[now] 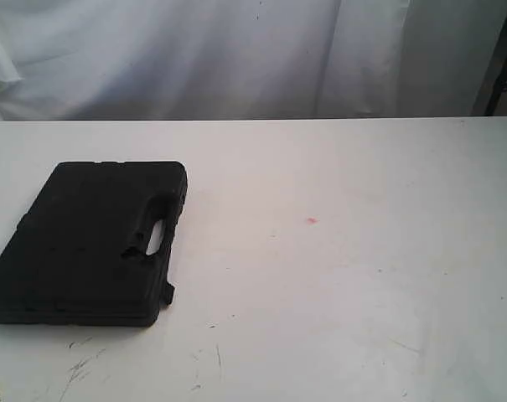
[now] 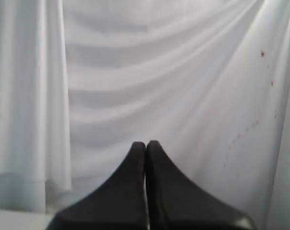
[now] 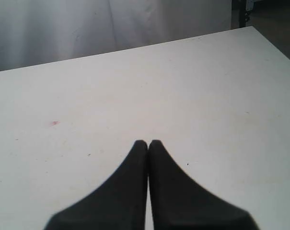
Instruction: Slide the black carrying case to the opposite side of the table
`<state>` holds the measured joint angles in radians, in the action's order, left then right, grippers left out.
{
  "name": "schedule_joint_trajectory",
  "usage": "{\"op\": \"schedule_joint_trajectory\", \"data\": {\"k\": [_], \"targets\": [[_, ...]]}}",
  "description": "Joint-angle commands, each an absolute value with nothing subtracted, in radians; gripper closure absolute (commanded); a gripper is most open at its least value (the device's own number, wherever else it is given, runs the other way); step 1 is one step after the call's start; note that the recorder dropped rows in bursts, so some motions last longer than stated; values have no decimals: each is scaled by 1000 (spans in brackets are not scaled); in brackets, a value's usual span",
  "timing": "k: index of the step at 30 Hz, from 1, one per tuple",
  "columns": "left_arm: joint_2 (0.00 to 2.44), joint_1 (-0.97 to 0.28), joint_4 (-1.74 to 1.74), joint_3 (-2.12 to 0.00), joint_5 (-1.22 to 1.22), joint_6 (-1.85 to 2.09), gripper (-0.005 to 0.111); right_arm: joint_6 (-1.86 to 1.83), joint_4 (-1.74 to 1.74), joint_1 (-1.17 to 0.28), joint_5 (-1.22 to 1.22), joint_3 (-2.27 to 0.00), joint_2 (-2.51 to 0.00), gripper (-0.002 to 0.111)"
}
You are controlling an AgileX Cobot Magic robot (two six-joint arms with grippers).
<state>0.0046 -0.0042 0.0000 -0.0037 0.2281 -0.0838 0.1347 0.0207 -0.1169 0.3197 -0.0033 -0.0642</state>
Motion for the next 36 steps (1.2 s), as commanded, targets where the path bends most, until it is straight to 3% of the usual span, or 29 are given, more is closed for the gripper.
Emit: {"op": "schedule_joint_trajectory", "data": {"k": [1, 5, 9, 13, 20, 26, 30, 36], "targets": [[0, 0, -20, 0, 432, -146, 107, 130, 25, -109, 315, 0, -58, 108], [0, 0, -28, 0, 475, -403, 107, 130, 25, -109, 315, 0, -58, 108], [0, 0, -28, 0, 286, -479, 107, 130, 25, -109, 315, 0, -58, 108], [2, 0, -10, -155, 96, -538, 107, 130, 25, -109, 315, 0, -58, 108], [594, 0, 87, -676, -536, -258, 107, 130, 25, -109, 315, 0, -58, 108], [940, 0, -67, -969, -804, -97, 104, 130, 25, -109, 315, 0, -58, 108], [1112, 0, -226, -1078, -872, 104, 88, 130, 25, -109, 315, 0, -58, 108], [1300, 0, -509, -1158, -880, 372, 43, 130, 25, -109, 315, 0, -58, 108]]}}
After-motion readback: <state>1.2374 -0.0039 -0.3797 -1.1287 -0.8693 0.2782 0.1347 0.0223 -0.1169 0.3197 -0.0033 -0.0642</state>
